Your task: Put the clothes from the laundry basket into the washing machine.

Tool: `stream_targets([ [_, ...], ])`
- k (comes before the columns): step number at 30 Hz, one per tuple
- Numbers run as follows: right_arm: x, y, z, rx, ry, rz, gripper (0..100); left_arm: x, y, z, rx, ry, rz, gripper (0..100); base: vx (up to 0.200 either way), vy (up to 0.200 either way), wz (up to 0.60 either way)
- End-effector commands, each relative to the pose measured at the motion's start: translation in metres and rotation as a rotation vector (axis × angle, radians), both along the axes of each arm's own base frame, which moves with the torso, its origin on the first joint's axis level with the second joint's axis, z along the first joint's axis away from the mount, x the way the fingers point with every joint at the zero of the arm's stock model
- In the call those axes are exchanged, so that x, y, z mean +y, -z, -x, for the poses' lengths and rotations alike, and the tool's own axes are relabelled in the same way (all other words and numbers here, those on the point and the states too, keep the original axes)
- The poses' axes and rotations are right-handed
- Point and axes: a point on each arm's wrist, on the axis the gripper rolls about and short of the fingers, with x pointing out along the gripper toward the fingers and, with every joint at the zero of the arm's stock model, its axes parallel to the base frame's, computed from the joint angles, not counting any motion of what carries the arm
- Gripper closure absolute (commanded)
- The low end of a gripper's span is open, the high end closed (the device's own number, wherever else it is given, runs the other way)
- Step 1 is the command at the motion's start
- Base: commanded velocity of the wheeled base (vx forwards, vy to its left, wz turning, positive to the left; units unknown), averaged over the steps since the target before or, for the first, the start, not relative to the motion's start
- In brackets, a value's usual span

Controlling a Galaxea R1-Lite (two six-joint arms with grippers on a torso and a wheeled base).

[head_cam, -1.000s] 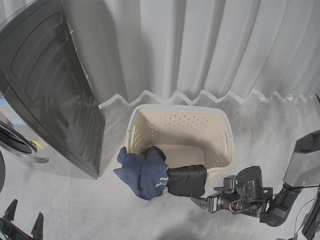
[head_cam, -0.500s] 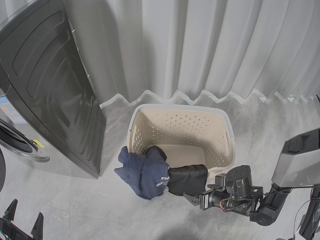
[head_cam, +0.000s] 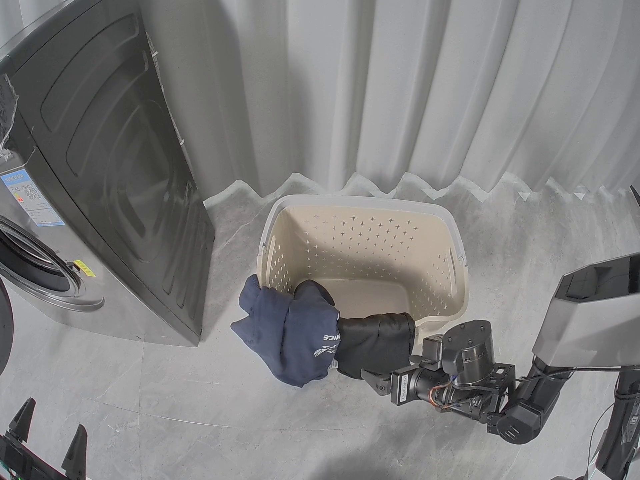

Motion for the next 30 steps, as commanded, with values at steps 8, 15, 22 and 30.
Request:
stream_targets([
  [8,0.011,0.009,-0.024,-0.006,0.059,0.028,0,0.0,0.005,-0.001,0.008,-0.001,0.0,0,0.0,0.0,0.0],
  [15,0.018,0.018,-0.047,-0.01,0.118,0.051,0,0.0,0.005,-0.001,0.008,0.001,0.0,0,0.0,0.0,0.0],
  [22,0.021,0.028,-0.065,-0.002,0.144,0.05,0,0.0,0.005,-0.001,0.008,0.001,0.001,0,0.0,0.0,0.0],
  [30,0.021,0.036,-0.081,-0.011,0.171,0.042,0,0.0,0.005,-0.001,0.008,0.001,0.001,0,0.0,0.0,0.0],
])
